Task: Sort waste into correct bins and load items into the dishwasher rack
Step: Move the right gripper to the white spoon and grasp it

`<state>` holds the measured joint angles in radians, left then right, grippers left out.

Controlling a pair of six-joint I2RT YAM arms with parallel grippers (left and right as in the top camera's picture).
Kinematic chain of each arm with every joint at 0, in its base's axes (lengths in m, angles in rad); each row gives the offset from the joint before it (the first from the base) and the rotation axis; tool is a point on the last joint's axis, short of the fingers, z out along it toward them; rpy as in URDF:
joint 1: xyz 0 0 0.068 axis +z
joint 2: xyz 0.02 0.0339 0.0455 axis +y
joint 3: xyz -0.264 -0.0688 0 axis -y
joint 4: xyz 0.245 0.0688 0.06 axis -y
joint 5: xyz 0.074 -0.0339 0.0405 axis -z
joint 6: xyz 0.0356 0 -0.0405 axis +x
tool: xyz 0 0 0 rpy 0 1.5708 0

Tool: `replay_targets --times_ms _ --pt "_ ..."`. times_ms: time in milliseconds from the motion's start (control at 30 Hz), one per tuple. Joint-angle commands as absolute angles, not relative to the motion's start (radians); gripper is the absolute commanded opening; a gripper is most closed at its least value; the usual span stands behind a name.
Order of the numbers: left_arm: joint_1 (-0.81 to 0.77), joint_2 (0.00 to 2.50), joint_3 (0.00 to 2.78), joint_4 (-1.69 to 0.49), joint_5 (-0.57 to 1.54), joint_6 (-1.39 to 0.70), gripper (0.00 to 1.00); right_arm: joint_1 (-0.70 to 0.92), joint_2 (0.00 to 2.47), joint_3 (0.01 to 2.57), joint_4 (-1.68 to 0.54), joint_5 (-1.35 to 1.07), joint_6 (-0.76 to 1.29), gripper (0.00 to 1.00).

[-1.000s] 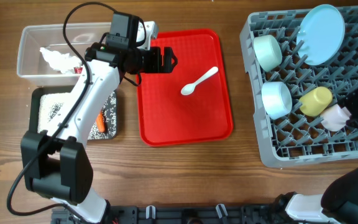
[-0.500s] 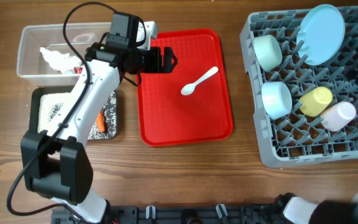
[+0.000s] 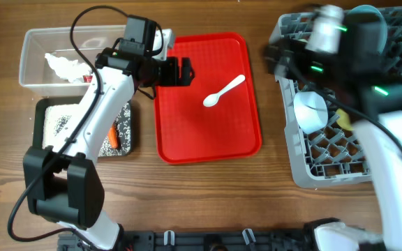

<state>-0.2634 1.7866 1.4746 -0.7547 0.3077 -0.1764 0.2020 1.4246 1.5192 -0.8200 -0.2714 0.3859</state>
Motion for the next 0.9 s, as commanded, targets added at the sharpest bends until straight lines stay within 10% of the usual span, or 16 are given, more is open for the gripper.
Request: replay_targets --times_ms 0,167,400,867 --pt "-0.178 1.776 1.475 -0.824 0.109 -0.164 1.0 0.286 1.628 1.524 -0.744 -0.224 0.496 1.0" --pt "-0.002 1.776 1.475 -0.877 0.081 -0.168 1.0 0.295 1.858 1.524 -0.683 -0.295 0.561 1.0" --pt "0.187 1.776 1.475 -0.872 0.081 -0.168 1.0 0.351 2.048 1.522 -0.649 -0.29 0.657 0.74" --pt "0.206 1.776 1.475 -0.872 0.081 -0.168 1.0 0.425 2.17 1.471 -0.527 -0.292 0.846 0.59"
